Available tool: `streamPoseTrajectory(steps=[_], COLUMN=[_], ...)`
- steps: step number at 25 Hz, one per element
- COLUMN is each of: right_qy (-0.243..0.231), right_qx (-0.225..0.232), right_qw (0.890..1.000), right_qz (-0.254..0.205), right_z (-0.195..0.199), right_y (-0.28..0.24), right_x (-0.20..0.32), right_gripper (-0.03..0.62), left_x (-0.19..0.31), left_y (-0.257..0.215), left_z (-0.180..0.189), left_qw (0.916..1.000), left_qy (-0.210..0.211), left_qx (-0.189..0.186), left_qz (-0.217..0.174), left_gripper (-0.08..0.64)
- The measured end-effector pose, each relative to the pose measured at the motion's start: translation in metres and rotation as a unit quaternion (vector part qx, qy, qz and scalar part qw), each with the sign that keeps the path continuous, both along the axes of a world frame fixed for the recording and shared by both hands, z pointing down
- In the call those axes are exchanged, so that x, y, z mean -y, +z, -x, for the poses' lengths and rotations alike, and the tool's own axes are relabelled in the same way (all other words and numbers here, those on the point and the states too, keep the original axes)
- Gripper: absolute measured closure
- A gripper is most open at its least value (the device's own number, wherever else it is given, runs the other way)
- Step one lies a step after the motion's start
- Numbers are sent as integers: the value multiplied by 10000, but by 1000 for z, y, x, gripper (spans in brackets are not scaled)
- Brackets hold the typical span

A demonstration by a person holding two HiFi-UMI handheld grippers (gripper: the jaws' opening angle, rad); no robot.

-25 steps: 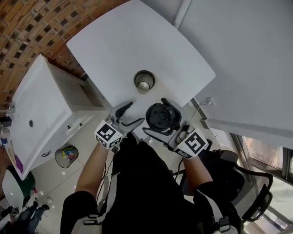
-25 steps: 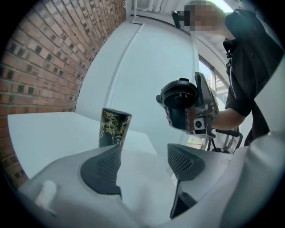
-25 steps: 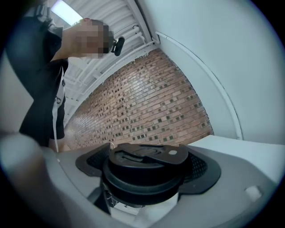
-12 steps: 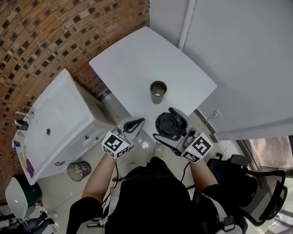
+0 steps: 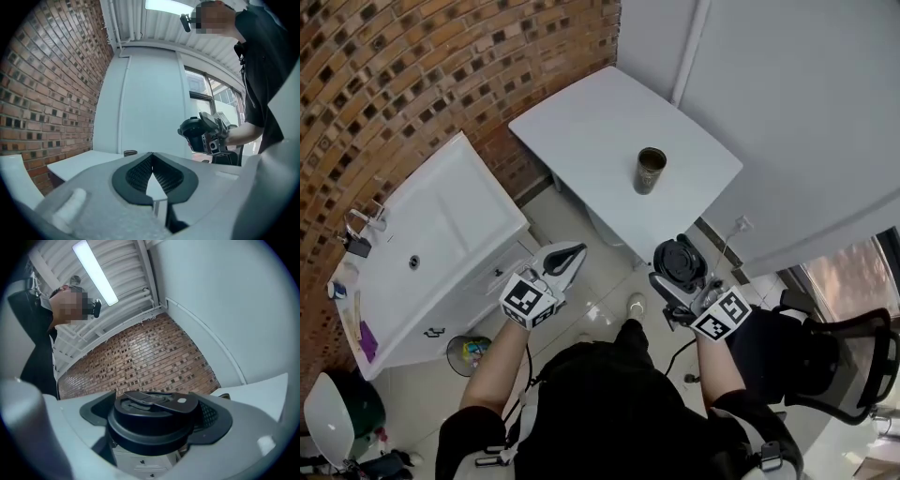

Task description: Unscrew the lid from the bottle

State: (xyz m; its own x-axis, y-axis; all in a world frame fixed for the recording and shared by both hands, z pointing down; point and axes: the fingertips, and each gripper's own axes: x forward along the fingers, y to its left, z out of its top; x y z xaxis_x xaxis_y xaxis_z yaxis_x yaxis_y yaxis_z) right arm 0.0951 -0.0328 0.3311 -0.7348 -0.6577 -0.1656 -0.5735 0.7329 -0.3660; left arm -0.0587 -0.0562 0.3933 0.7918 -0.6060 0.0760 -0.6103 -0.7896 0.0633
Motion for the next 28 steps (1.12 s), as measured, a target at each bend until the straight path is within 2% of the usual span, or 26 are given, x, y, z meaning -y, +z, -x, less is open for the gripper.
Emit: streamPoseTrajectory(steps=[5,10,15,17,21,25,28], right_qy=[407,665,839,821,774,828,875], right_qx=[71,48,757,680,155,355,357], right_qw=[9991,9977,9936,9942,9966,9959,9955], right_qz=[101,-95,-80,-158,-229,-67,-113], right_z=[-4,-21,-42,-48,-81,-117,-125], right_y=[-2,-20,-38,-46,-45,-41,-38], right_x=[-53,-81,-84,-89,-102,-106,-103], right_gripper=[110,110,110,110,110,110,110], left_x=[-47,-64,-72,-75,-77,-80,-79], left_y=[-12,-28,-43,-55,-76,-80,-74], left_z=[30,43,24,15,-3,-6,-6], left_qw=[9996,9989,9976,9972,9966,9957,9958], left_qy=[113,166,191,190,83,-77,-194], left_qx=[-262,-441,-650,-689,-708,-806,-814], left_qz=[43,-71,-136,-197,-423,-446,-370], left_gripper=[556,551,551,551,551,551,551])
